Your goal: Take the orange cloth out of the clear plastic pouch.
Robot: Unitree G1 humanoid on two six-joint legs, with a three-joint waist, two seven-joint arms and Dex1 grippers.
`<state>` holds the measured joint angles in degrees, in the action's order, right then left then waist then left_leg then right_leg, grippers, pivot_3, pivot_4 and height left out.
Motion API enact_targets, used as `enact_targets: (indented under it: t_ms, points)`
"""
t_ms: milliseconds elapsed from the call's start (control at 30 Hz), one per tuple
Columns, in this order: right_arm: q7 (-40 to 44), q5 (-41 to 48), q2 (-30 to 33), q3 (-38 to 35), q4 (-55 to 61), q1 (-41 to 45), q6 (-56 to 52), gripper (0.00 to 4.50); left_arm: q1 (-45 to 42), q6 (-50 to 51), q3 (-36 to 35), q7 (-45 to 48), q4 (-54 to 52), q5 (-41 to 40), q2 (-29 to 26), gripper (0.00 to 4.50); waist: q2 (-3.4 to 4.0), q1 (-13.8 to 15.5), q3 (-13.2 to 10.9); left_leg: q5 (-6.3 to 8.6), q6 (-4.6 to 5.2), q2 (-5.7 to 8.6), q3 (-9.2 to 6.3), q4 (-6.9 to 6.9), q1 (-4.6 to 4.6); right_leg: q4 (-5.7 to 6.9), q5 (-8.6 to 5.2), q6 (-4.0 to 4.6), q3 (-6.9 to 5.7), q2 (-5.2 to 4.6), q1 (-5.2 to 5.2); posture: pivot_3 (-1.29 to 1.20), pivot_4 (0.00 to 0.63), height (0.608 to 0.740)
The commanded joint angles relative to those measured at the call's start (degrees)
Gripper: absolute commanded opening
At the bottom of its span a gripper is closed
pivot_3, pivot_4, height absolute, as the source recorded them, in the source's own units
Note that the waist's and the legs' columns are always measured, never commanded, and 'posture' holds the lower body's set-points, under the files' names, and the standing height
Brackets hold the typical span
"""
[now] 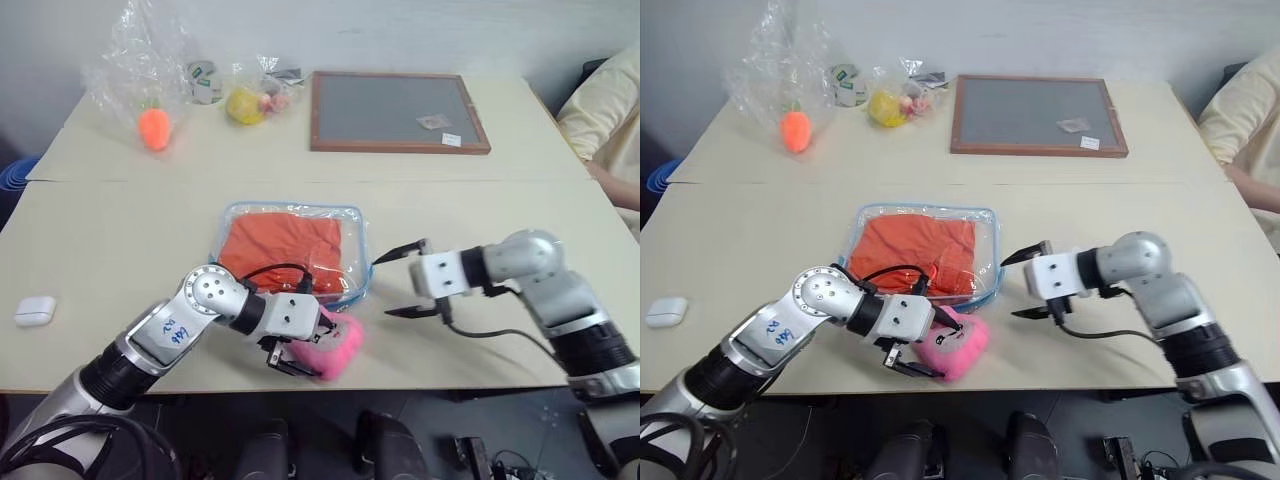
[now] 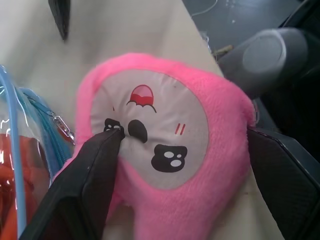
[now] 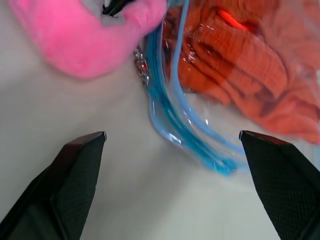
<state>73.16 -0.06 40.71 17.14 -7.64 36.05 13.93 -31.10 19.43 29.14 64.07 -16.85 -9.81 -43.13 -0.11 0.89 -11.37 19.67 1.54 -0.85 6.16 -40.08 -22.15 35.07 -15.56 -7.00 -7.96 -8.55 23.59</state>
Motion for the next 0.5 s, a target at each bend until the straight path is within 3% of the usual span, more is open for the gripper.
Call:
enact_targets:
  t_ms: [33,300,433,500]
  points:
    - [-2.0,-1.7,-0.5,-0.7,-2.7,3.1,3.5,4.09,1.5,-0.7,-1.2,0.0,0.7,2.4,-0.6,3.40,0.00,0.2,0.0,0.00,0.01,0.00,-0.03,-0.02,0.00,0.01,0.00,0.00,0.01,-0.01,-0.01,0.00,0.150,0.740]
    - [1.1,0.7,-1.4,-0.2,-5.2,4.9,5.0,1.37,3.8,1.5,-5.2,0.8,-2.1,1.1,-1.5,0.97,0.00,0.1,0.0,0.00,0.01,-0.03,-0.47,-0.05,0.03,0.06,0.00,0.00,0.02,0.00,-0.01,0.00,0.150,0.740]
    - [1.4,1.4,-3.3,0.2,-4.5,5.1,3.4,0.00,4.5,2.5,-6.4,-0.2,-2.7,1.3,-0.7,0.01,0.00,-0.3,0.0,0.00,0.01,-0.04,-0.49,-0.04,0.03,0.07,0.00,0.00,0.01,0.01,-0.01,0.00,0.150,0.740]
    - [1.7,1.2,-3.8,0.5,-4.5,5.0,3.3,0.00,5.0,3.3,-7.1,-1.0,-3.2,1.2,-0.5,0.01,0.01,-0.5,0.0,0.00,0.01,-0.04,-0.49,-0.03,0.03,0.07,0.00,0.00,0.01,0.01,0.00,0.00,0.150,0.740]
